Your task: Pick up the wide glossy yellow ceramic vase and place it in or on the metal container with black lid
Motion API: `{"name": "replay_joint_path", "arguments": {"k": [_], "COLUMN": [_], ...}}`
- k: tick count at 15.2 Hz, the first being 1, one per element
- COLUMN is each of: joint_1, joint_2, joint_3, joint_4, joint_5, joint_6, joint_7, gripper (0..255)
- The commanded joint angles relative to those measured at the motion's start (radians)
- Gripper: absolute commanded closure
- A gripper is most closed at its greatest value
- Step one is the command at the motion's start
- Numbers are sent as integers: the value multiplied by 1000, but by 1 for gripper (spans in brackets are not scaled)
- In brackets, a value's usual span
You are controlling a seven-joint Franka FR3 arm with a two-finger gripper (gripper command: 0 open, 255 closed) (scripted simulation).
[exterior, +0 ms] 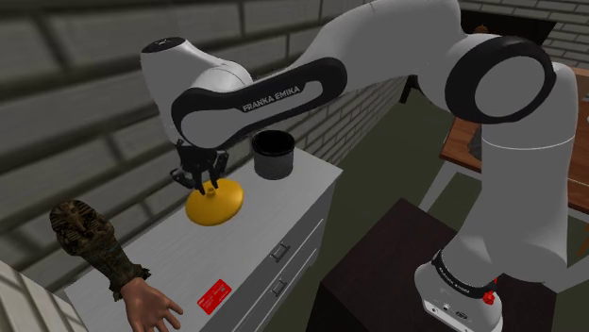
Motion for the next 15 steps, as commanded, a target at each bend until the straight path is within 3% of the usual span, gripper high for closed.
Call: {"name": "replay_joint_path", "arguments": {"k": [1, 8, 15], "joint_1": [1, -113, -210], "joint_2": [-5, -33, -15], "joint_3": [2, -30, -67], "joint_4": [20, 7, 62], "joint_5": [3, 28, 41], "joint_6": [-24, -24, -49], "joint_7": [-4, -152, -297], "gripper": [255, 255, 255]}}
